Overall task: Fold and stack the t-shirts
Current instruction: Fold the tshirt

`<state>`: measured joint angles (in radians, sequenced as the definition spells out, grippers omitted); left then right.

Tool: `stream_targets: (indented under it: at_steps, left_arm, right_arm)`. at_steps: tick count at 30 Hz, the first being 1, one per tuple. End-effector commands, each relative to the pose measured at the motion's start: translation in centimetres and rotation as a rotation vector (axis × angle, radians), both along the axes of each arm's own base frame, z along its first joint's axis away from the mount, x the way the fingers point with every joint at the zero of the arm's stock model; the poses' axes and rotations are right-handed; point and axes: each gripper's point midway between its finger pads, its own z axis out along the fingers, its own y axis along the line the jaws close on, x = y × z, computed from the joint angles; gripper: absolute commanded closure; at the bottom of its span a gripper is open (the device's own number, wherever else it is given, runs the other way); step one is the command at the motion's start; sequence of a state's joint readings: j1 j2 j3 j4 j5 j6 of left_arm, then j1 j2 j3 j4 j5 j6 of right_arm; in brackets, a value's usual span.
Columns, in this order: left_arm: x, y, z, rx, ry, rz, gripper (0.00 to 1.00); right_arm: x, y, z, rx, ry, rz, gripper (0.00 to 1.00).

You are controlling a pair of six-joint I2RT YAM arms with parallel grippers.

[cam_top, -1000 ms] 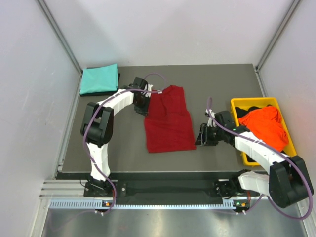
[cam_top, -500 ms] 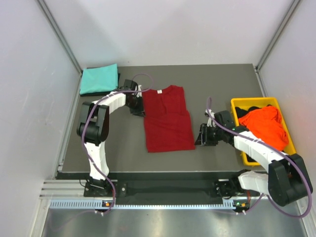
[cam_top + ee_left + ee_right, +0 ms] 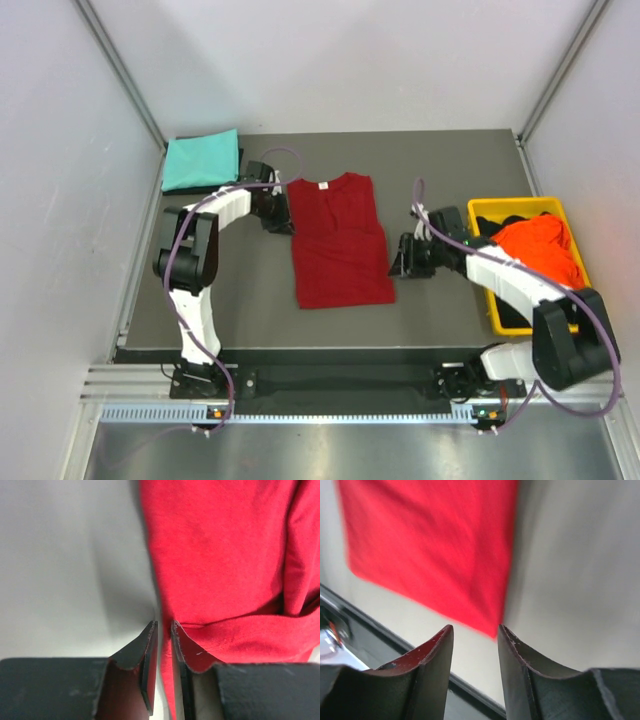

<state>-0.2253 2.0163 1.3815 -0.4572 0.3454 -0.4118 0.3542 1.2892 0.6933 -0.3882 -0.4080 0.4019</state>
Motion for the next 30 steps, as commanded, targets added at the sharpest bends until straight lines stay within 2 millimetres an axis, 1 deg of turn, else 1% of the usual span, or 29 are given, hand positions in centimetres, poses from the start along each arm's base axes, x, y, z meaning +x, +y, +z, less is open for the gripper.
stream_targets:
  at_steps: [1,2,3,4,5,6,7,8,9,10,11,12,14,15,17,18,19,21,22,24,28,30]
  left_arm:
    - [2.2,1.2,4.1,0.027,-0.135,0.062,0.78]
    - [2.2,1.4,4.4,0.035,-0.144,0.065,0.78]
    - [2.2,1.3,4.8,0.033,-0.156,0.058,0.77]
    - [2.2,1.3,5.0,0.030,-0.157,0.052,0.77]
    - [2.0,1.0,5.1,0.015,-0.155,0.037,0.77]
    - [1.8,0.9,5.1,0.009,-0.149,0.028,0.76]
    - [1.7,0.7,5.3,-0.002,-0.152,0.020,0.75]
    - [1.2,0.3,5.2,-0.026,-0.144,0.003,0.75]
    - [1.1,0.1,5.3,-0.038,-0.145,-0.005,0.74]
    - [1.0,-0.1,5.3,-0.053,-0.148,-0.014,0.74]
    - [0.6,-0.3,5.0,-0.067,-0.139,-0.024,0.73]
    - [0.4,-0.7,4.8,-0.088,-0.128,-0.033,0.73]
    - [0.1,-0.9,4.4,-0.103,-0.115,-0.040,0.73]
    - [-0.1,-1.1,3.9,-0.111,-0.100,-0.046,0.73]
    - [-0.2,-1.2,3.4,-0.113,-0.088,-0.049,0.73]
    - [-0.3,-1.2,3.2,-0.112,-0.083,-0.052,0.73]
    - [-0.4,-1.1,2.9,-0.108,-0.079,-0.051,0.73]
    - [-0.4,-1.0,2.6,-0.102,-0.074,-0.053,0.73]
    - [-0.3,-1.0,2.5,-0.099,-0.074,-0.053,0.73]
    - [-0.4,-1.0,2.3,-0.096,-0.067,-0.058,0.73]
    - [-0.4,-0.9,1.8,-0.089,-0.059,-0.061,0.73]
    - [-0.5,-0.9,1.6,-0.087,-0.052,-0.062,0.76]
  right_arm:
    - [6.3,1.8,3.9,0.053,-0.146,-0.021,0.58]
    - [8.2,2.5,5.6,0.073,-0.191,-0.012,0.57]
    - [9.0,2.8,4.8,0.065,-0.173,-0.006,0.57]
    - [9.8,2.9,4.8,0.058,-0.183,0.001,0.57]
    - [11.1,3.4,5.8,0.067,-0.214,0.013,0.55]
    - [11.7,3.5,5.6,0.064,-0.211,0.022,0.55]
    - [12.2,3.6,4.4,0.047,-0.186,0.042,0.55]
    - [13.1,3.8,4.9,0.043,-0.196,0.057,0.53]
    - [13.5,3.8,3.7,0.023,-0.173,0.075,0.53]
    - [14.0,3.8,3.5,0.011,-0.174,0.079,0.53]
    - [14.7,3.8,3.8,0.005,-0.185,0.081,0.53]
    - [15.0,3.7,2.9,-0.011,-0.176,0.093,0.53]
    - [16.1,3.4,2.8,-0.036,-0.189,0.087,0.54]
    - [16.4,3.1,2.0,-0.049,-0.178,0.086,0.54]
    - [17.1,3.1,1.9,-0.047,-0.184,0.092,0.56]
    - [17.4,2.9,1.2,-0.051,-0.177,0.104,0.57]
    - [17.8,3.1,1.6,-0.046,-0.186,0.114,0.57]
    - [17.9,3.1,0.8,-0.052,-0.173,0.139,0.57]
    - [18.0,3.4,1.0,-0.044,-0.178,0.151,0.57]
    - [18.1,3.6,0.4,-0.032,-0.164,0.166,0.57]
    - [18.2,3.9,-0.2,-0.016,-0.145,0.184,0.57]
    - [18.1,4.0,-0.4,-0.013,-0.141,0.193,0.58]
